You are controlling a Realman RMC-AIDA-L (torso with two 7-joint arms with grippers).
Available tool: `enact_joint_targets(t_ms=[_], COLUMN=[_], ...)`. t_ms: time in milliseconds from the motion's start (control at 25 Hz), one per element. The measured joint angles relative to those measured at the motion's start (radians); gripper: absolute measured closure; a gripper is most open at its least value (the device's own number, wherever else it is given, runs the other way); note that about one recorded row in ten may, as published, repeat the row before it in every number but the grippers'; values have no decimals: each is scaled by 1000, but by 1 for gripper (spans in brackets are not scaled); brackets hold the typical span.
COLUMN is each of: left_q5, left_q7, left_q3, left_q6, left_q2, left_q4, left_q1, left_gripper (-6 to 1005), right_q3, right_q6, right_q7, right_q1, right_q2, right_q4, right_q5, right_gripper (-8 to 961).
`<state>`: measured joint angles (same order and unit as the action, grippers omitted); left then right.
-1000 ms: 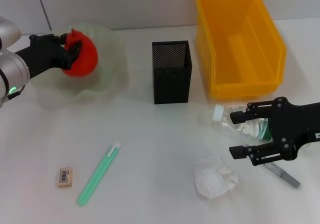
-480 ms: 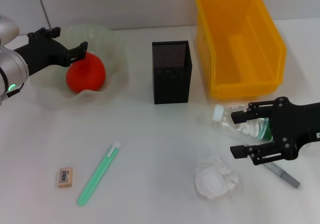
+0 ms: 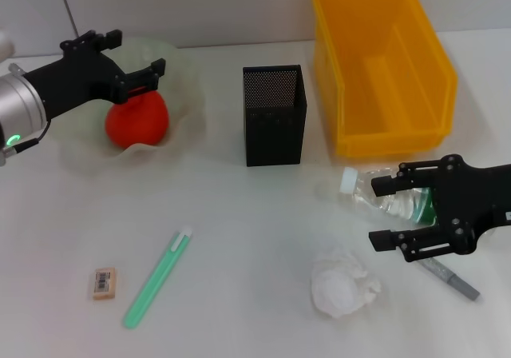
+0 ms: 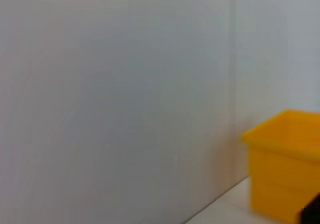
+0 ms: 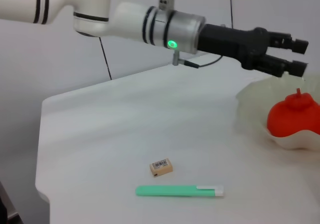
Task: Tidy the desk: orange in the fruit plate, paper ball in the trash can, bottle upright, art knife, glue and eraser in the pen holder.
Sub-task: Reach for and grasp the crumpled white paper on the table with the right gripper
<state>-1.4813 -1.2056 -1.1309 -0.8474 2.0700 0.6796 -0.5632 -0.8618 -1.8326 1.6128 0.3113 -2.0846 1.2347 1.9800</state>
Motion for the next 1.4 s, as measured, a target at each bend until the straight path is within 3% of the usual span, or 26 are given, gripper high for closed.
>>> enact_joint_targets(t_ms=[160, 200, 280, 320, 400, 480, 600, 800, 1040, 1400], left_q5=[-5, -18, -18, -52, -87, -87, -165, -173, -174, -180], left_q7=[-22, -54, -54, -93, -117, -117, -168, -171, -159, -156], left_q3=[0, 1, 1, 2, 5, 5, 13, 33, 150, 169], left_q6=[-163, -258, -258, -363, -427, -427, -565, -712, -925, -989], left_q2=[-5, -8, -8, -14, -17, -17, -24, -33, -33, -26], left_q4=[95, 142, 142, 195, 221, 221, 255, 258, 252, 256], left_q1=[56, 82, 82, 113, 127, 127, 142, 148, 154, 166], left_gripper=[157, 157, 157, 157, 157, 157, 157, 157, 157, 157], right_q3=[0, 0, 0, 0, 0, 0, -2, -7, -7, -19], right_q6=[1, 3, 3, 4, 7, 14, 16, 16, 16, 8], right_q7=[0, -1, -3, -7, -15, -23, -25, -27, -37, 19], right_q1=[1, 3, 3, 3, 1, 0, -1, -3, -7, 10], right_q2=[0, 1, 1, 1, 1, 1, 1, 1, 1, 2], right_q4=[-9, -12, -13, -13, -13, -13, -13, -11, -12, 32], right_q5=[1, 2, 2, 2, 2, 2, 5, 9, 26, 99], right_gripper=[178, 177, 177, 177, 177, 178, 178, 178, 178, 177])
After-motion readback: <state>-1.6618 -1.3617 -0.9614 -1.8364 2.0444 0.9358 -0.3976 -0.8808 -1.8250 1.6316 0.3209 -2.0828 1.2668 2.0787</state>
